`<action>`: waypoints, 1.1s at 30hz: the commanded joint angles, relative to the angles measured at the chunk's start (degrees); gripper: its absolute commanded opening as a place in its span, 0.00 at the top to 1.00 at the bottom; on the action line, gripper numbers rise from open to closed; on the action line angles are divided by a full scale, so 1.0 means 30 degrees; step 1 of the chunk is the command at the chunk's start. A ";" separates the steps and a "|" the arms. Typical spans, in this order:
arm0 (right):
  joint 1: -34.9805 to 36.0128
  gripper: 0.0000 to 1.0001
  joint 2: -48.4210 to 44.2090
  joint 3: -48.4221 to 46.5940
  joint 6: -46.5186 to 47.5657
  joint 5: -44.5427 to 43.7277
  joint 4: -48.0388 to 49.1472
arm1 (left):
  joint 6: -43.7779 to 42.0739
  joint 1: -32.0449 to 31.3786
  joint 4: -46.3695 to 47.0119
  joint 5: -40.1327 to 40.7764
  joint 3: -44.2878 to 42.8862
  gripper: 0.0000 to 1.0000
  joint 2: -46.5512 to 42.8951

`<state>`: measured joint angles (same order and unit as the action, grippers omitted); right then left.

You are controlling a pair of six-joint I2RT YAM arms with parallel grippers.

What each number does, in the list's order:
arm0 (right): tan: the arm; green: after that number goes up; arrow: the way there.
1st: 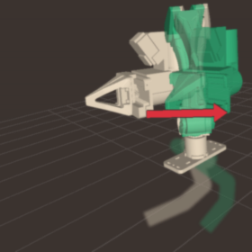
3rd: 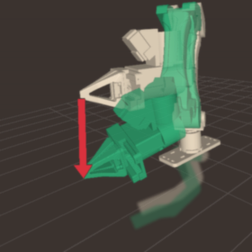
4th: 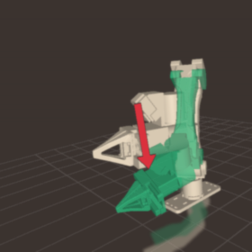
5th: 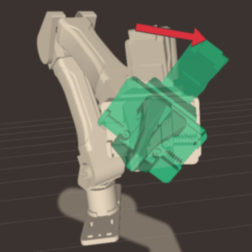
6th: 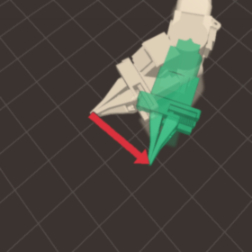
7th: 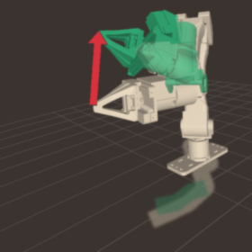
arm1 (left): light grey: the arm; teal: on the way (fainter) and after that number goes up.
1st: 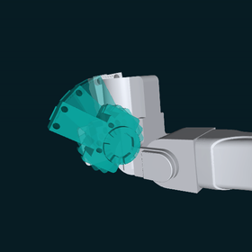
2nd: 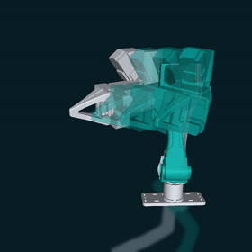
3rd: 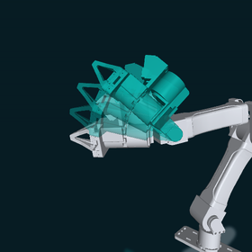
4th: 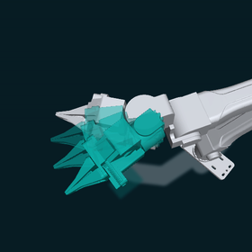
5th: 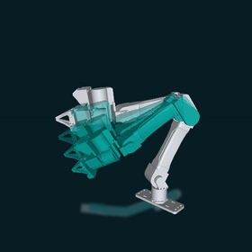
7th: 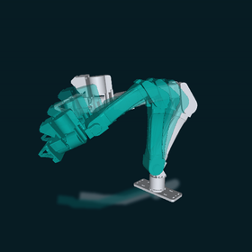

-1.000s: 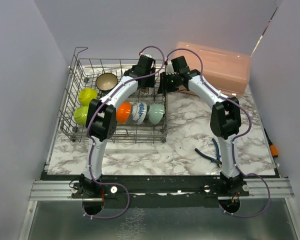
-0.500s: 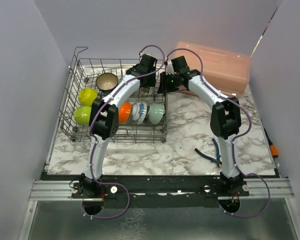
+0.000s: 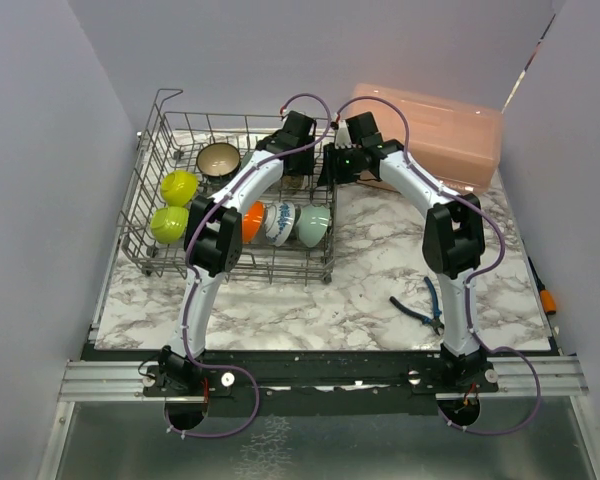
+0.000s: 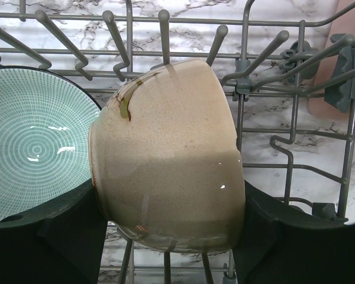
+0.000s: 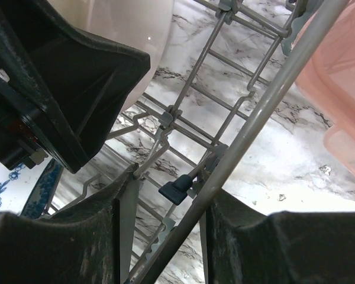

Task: Load the bowls into the dish rack
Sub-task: Turn the bowl upside down on the dish rack.

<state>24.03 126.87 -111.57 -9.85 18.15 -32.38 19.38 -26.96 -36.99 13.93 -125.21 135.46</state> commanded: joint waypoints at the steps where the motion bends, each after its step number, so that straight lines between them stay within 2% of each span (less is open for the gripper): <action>1: 0.0456 1.00 -0.0025 0.1116 0.0818 0.2540 -0.2110 | -0.0592 -0.0476 0.3620 -0.5135 0.0317 1.00 0.1698; 4: 0.0456 0.99 -0.0631 0.1284 0.0959 0.2939 -0.1934 | -0.0591 -0.0476 0.3659 -0.4898 0.0449 1.00 0.1469; 7: 0.0456 0.86 -0.1905 0.1974 0.0910 0.2754 -0.1240 | -0.0739 -0.0476 0.3659 -0.4792 0.0630 1.00 0.1200; 8: 0.0456 0.80 -0.2312 0.2176 0.0909 0.2645 -0.1085 | -0.0778 -0.0476 0.3659 -0.4777 0.0702 0.96 0.1060; 10: 0.0456 0.62 -0.3078 0.2484 0.0894 0.2271 -0.0920 | -0.0835 -0.0476 0.3657 -0.4775 0.0867 0.80 0.0844; 11: 0.0456 0.56 -0.3422 0.2595 0.0874 0.2112 -0.0818 | -0.0907 -0.0476 0.3659 -0.4789 0.0892 0.76 0.0752; 15: 0.0456 0.42 -0.4458 0.2806 0.0748 0.1714 -0.0840 | -0.1318 -0.0476 0.3657 -0.4773 0.1130 0.67 0.0406; 16: 0.0456 0.39 -0.4667 0.2877 0.0688 0.1603 -0.0801 | -0.1396 -0.0469 0.3659 -0.4781 0.1233 0.66 0.0294; 25: 0.0456 0.23 -0.6338 0.3596 0.0646 0.0561 -0.0712 | -0.1966 -0.0447 0.3637 -0.4022 0.2133 0.35 -0.0872; 30: 0.0439 0.21 -0.7180 0.4160 0.0558 -0.0140 -0.0498 | -0.2086 -0.0447 0.3659 -0.3989 0.2404 0.22 -0.1579; 33: 0.0399 0.19 -0.7458 0.4388 0.0558 -0.0346 -0.0416 | -0.2211 -0.0447 0.3659 -0.4097 0.2416 0.20 -0.1799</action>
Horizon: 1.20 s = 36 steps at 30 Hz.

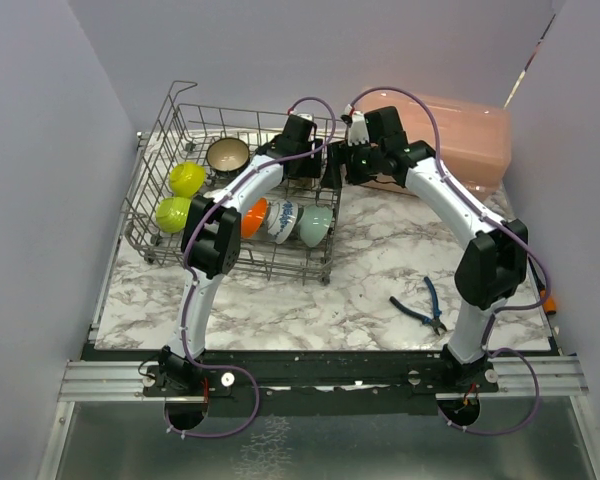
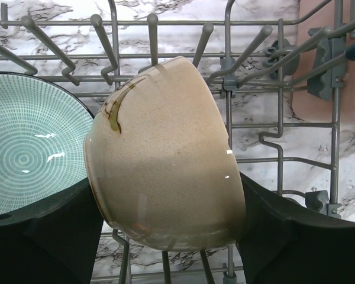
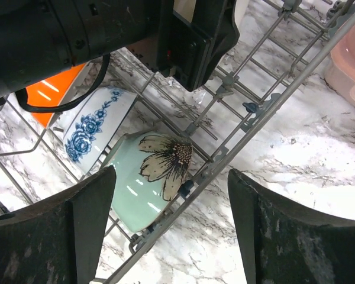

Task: Load the bowls into the dish rack
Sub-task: Turn the bowl upside down on the dish rack.

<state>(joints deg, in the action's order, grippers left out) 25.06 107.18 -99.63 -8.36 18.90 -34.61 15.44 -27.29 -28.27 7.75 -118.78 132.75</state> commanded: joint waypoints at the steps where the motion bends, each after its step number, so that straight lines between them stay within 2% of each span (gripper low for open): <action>1: 0.0055 0.19 -0.0979 0.0470 0.0062 -0.0627 0.0336 | -0.0921 -0.0337 0.0752 -0.2053 0.0244 0.20 -0.0953; 5: 0.0048 0.19 -0.1146 0.0600 0.0062 -0.0694 0.0362 | -0.0899 -0.0337 0.0752 -0.2066 0.0294 0.20 -0.1094; 14: -0.0024 0.19 -0.1243 0.0665 0.0176 -0.0943 0.0290 | -0.1370 -0.0396 0.0774 -0.3620 0.0446 0.43 -0.1546; 24: -0.0201 0.19 -0.1092 0.1118 0.0063 -0.0874 0.0559 | -0.2404 -0.0572 0.1233 -0.4911 0.1547 0.60 -0.2655; 29: -0.0407 0.19 -0.1023 0.1321 0.0004 -0.0736 0.0671 | -0.2684 -0.0565 0.1468 -0.4584 0.2298 0.68 -0.3160; 33: -0.0570 0.19 -0.1030 0.1476 0.0004 -0.0672 0.0663 | -0.2450 -0.0544 0.1452 -0.3719 0.2571 0.79 -0.3525; 36: -0.0669 0.19 -0.1118 0.1512 0.0033 -0.0750 0.0673 | -0.2262 -0.0543 0.1559 -0.3761 0.2572 0.80 -0.3698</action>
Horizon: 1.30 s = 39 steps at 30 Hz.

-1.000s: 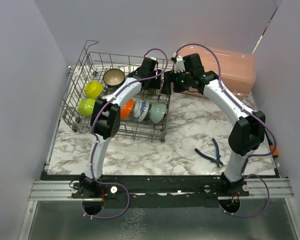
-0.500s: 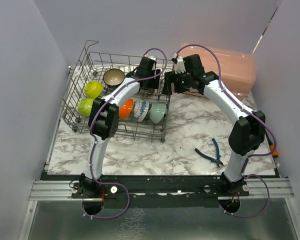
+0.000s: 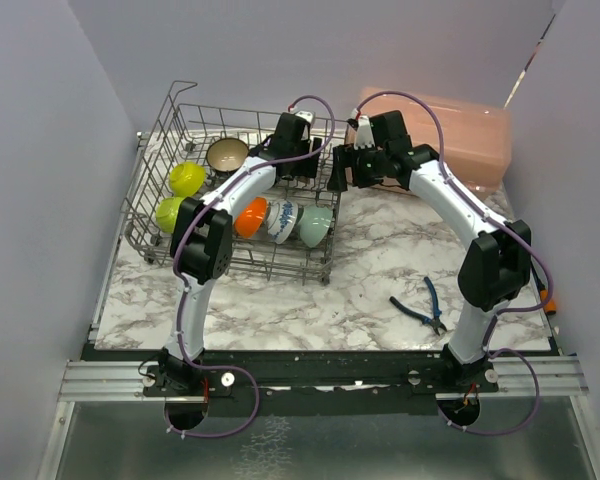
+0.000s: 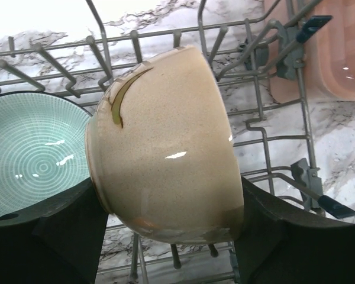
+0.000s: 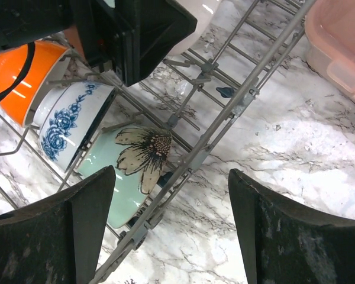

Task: Load the bowls into the dish rack
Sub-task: Turn the bowl upside down on the dish rack.

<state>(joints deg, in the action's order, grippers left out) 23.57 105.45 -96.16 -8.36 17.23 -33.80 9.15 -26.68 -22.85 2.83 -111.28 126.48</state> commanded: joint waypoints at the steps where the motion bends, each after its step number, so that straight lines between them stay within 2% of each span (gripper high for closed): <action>1: -0.0195 0.19 -0.0564 0.0369 0.0055 -0.0203 0.0399 | -0.0015 -0.0747 -0.0221 -0.2241 -0.0012 0.80 -0.1549; 5: -0.0268 0.19 -0.0637 0.0356 0.0090 -0.0247 0.0354 | 0.0666 -0.0772 -0.0120 -0.2788 -0.0726 0.80 -0.0953; 15: -0.0386 0.19 -0.0784 0.0602 0.0215 -0.0355 0.0210 | 0.2202 -0.0922 -0.0309 0.1467 -0.0816 0.75 0.0097; 22: -0.0445 0.19 -0.0697 0.0734 0.0179 -0.0271 0.0268 | 0.2343 -0.1089 -0.0380 0.1319 -0.1099 0.67 0.1018; 24: -0.0445 0.19 -0.0725 0.0735 0.0180 -0.0292 0.0286 | 0.2260 -0.1177 -0.0417 0.1269 -0.1256 0.62 0.1315; 30: -0.0475 0.19 -0.0977 0.0843 0.0157 -0.0426 0.0281 | 0.2247 -0.1245 -0.0557 0.0307 -0.1518 0.34 0.1566; 39: -0.0548 0.19 -0.1533 0.1312 -0.0054 -0.0157 0.0720 | 0.2114 -0.1216 -0.0513 -0.1919 -0.1821 0.11 0.0518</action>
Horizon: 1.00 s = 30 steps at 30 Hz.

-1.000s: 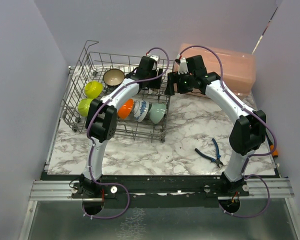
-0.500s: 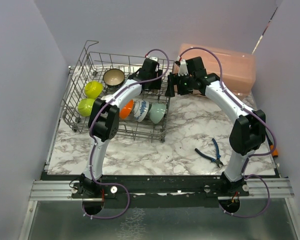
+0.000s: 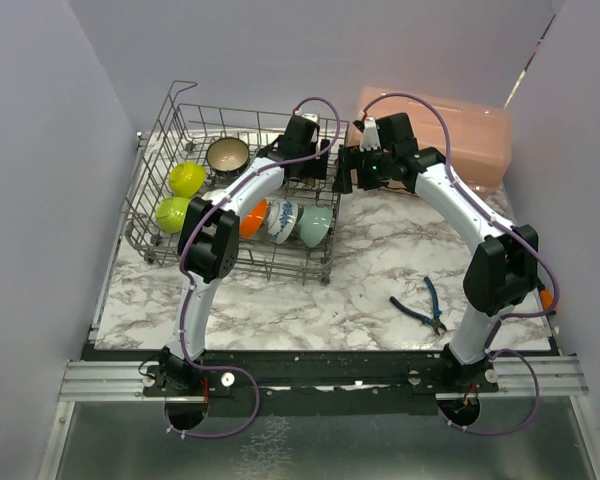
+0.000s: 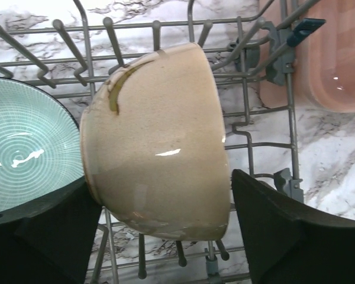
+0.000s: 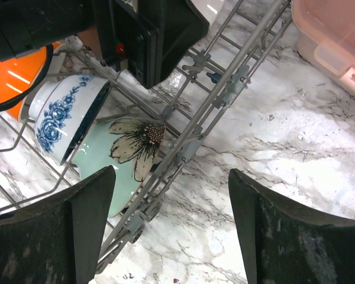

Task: Load the bowls into the dish rack
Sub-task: Turn the bowl upside down on the dish rack.

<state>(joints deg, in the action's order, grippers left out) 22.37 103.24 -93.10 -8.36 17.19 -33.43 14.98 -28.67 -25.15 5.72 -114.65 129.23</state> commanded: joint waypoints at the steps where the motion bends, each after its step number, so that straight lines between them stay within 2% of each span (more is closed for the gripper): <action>1: -0.0145 0.19 -0.0834 0.0329 -0.0051 -0.0095 0.0626 | 0.0181 -0.0552 0.0269 -0.3217 -0.0738 0.10 -0.0418; 2: -0.0153 0.19 -0.0864 0.0330 -0.0055 -0.0064 0.0633 | 0.0216 -0.0538 0.0282 -0.3483 -0.0794 0.06 -0.0442; 9: -0.0219 0.19 -0.1123 0.0472 -0.0040 -0.0136 0.0567 | 0.0792 -0.0468 0.0522 -0.4214 -0.0938 0.06 -0.0665; 20: -0.0279 0.19 -0.1337 0.0579 0.0005 -0.0135 0.0597 | 0.1197 -0.0465 0.1038 -0.5282 -0.0593 0.16 -0.0856; 30: -0.0312 0.19 -0.1480 0.0564 0.0038 -0.0052 0.0616 | 0.1721 -0.0386 0.1175 -0.5943 -0.0221 0.08 -0.1793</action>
<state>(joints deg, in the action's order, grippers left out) 21.74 100.82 -92.05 -8.36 17.21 -32.60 16.08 -27.27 -25.78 -1.45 -115.37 128.66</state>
